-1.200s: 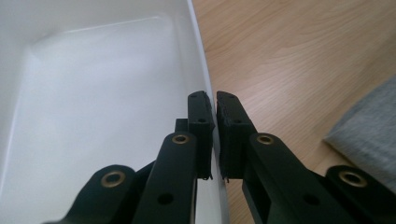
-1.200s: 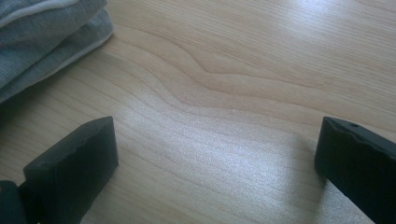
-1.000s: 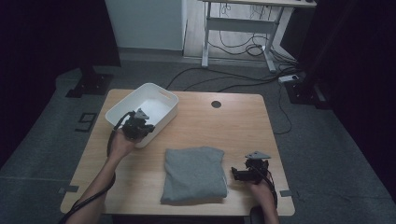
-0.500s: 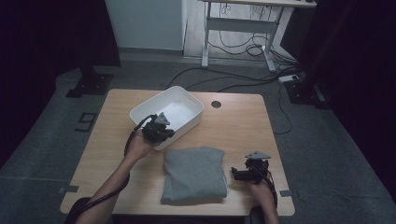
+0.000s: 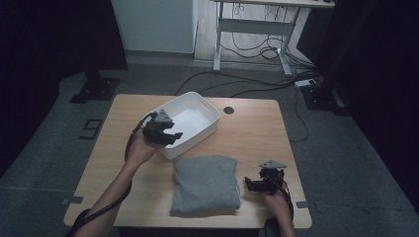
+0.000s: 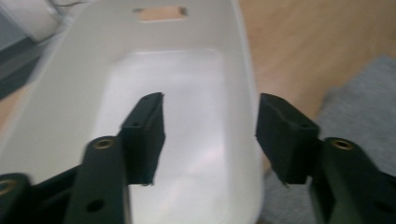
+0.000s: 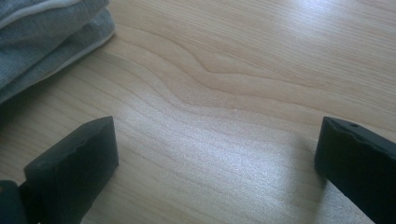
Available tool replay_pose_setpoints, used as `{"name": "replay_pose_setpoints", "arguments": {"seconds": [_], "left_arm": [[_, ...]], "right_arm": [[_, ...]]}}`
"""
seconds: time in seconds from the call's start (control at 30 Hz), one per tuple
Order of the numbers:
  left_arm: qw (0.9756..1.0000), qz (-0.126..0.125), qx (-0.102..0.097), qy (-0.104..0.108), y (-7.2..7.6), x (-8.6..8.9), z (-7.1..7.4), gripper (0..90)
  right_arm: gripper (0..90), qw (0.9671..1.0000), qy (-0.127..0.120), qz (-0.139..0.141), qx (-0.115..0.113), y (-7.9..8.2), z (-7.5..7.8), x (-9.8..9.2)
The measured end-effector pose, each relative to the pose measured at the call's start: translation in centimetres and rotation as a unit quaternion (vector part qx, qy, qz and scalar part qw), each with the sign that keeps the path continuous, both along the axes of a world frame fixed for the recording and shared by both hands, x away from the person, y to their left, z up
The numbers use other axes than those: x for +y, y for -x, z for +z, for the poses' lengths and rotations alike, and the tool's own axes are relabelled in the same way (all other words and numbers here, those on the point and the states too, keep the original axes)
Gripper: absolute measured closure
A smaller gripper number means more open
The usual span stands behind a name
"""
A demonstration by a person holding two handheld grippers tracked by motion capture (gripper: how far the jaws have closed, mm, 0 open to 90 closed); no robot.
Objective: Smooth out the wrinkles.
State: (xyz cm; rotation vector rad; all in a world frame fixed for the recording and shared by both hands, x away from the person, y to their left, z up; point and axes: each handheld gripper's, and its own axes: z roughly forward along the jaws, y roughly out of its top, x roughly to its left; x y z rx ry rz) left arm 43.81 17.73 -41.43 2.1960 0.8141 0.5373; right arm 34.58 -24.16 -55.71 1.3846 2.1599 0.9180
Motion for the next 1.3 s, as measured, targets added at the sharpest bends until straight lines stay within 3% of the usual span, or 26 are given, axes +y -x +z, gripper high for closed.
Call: {"name": "replay_pose_setpoints", "arguments": {"seconds": [0.07, 0.13, 0.23, 0.33, 0.4, 0.47, 0.73, 0.97, 1.17, 1.3], "left_arm": [[0.9996, 0.028, -0.010, 0.000, 0.2, 1.3, 0.3, 34.4], [0.9984, 0.056, 0.003, 0.004, 0.2, 2.6, 0.0, 27.8], [0.9951, 0.096, 0.017, 0.015, 0.1, 4.2, -1.1, 20.3], [0.9911, 0.124, 0.029, 0.039, 0.2, 5.3, -2.5, 21.1], [0.9886, 0.134, 0.039, 0.056, 0.2, 5.7, -3.5, 21.9], [0.9867, 0.146, 0.048, 0.054, 0.1, 5.7, -4.4, 20.5], [0.9805, 0.175, 0.066, 0.060, -0.6, 5.2, -5.4, 21.6], [0.9806, 0.183, 0.055, 0.041, -1.1, 4.9, -5.4, 27.1], [0.9854, 0.167, 0.033, 0.001, -2.6, 4.1, -5.1, 44.2], [0.9868, 0.159, 0.032, -0.007, -3.5, 3.4, -5.1, 49.8]], "right_arm": [[0.0, 1.0000, 0.000, 0.000, 0.000, 0.0, 0.0, 0.0], [0.0, 1.0000, 0.000, 0.000, 0.000, 0.0, 0.0, 0.0], [0.0, 1.0000, 0.000, 0.000, 0.000, 0.0, 0.0, 0.0], [0.0, 1.0000, 0.000, -0.001, 0.000, 0.0, 0.0, 0.0], [0.0, 1.0000, 0.001, 0.000, 0.001, 0.0, 0.0, 0.0], [0.0, 1.0000, 0.000, -0.001, 0.001, 0.0, 0.0, 0.0], [0.0, 1.0000, 0.000, -0.001, 0.002, 0.0, 0.0, 0.0], [0.0, 1.0000, 0.000, -0.001, 0.002, 0.1, 0.0, 0.0], [0.0, 1.0000, 0.000, 0.000, 0.001, 0.0, 0.0, 0.0], [0.0, 1.0000, 0.000, -0.001, 0.001, 0.0, 0.0, 0.0]]}}
